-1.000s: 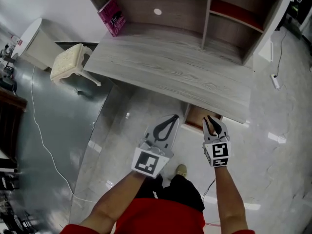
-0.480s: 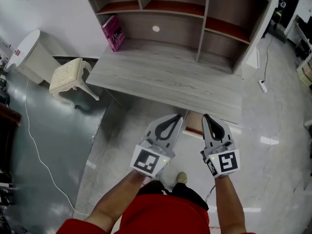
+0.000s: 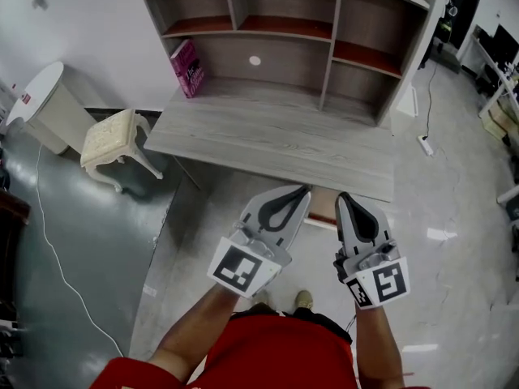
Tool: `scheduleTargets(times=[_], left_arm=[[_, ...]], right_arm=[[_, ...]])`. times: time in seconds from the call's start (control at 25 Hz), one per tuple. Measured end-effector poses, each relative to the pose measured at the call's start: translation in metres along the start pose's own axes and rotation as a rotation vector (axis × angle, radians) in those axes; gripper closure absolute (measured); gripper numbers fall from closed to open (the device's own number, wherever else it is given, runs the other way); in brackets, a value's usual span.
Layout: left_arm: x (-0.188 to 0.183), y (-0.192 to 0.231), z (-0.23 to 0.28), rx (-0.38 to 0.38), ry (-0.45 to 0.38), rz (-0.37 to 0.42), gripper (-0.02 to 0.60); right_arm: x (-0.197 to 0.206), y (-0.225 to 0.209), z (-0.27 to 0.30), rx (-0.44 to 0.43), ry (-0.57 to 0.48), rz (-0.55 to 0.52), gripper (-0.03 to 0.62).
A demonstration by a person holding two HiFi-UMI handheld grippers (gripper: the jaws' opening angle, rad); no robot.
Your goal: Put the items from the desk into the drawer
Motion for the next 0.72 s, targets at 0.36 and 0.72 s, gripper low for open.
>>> scheduleTargets(times=[0.36, 0.72], left_arm=[[-0.012, -0.020, 0.002, 0.066, -0.019, 0.009, 0.574], [-0.015, -0.028, 0.003, 0.070, -0.022, 0.014, 0.574]], right_arm=[[-0.014, -0.002, -0.013, 0.031, 0.001, -0.021, 0.591], [-0.015, 0.002, -0.017, 0.017, -0.014, -0.019, 0.591]])
Point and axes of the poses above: the fingertips, and each gripper's own axes: z forward along the fingers, y to its left, x out of its underside, the point moved 1 cm from there along -z, backward along the fingers, and after that the axes turned 5 degrees about y, right-handed, at the moved point
